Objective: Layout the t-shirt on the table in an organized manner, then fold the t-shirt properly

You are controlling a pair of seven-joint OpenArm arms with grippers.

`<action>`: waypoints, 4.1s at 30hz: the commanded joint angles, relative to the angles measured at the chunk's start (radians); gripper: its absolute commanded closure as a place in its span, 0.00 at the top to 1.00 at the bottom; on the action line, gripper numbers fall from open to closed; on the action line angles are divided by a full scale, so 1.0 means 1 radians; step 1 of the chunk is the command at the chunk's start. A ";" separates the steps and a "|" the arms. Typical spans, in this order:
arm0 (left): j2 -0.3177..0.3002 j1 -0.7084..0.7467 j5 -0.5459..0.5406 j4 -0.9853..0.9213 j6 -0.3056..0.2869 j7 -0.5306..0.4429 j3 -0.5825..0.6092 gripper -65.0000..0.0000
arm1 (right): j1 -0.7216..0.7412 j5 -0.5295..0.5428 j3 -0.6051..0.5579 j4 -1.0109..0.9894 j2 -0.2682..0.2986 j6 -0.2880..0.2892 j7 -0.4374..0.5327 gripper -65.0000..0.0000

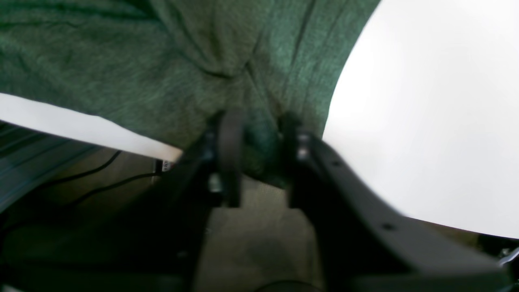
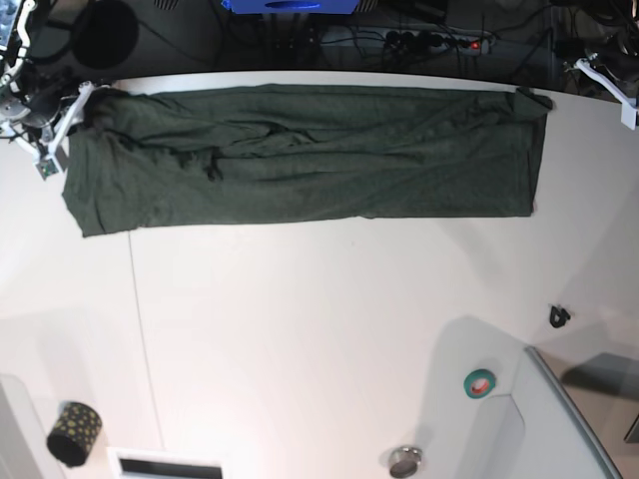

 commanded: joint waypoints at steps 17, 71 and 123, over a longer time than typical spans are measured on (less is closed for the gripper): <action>-0.016 0.017 -0.005 -0.001 -0.013 -0.009 -0.035 0.00 | -0.007 0.011 0.009 0.064 0.066 0.001 0.004 0.29; -0.019 0.015 -0.003 -0.044 -0.013 -0.009 -0.034 0.00 | 0.151 0.006 0.009 -0.138 0.052 0.001 0.041 0.01; 0.053 -0.236 -0.014 -0.082 -0.066 0.152 -0.213 1.00 | 0.097 0.008 0.276 0.003 -0.063 0.001 0.089 0.47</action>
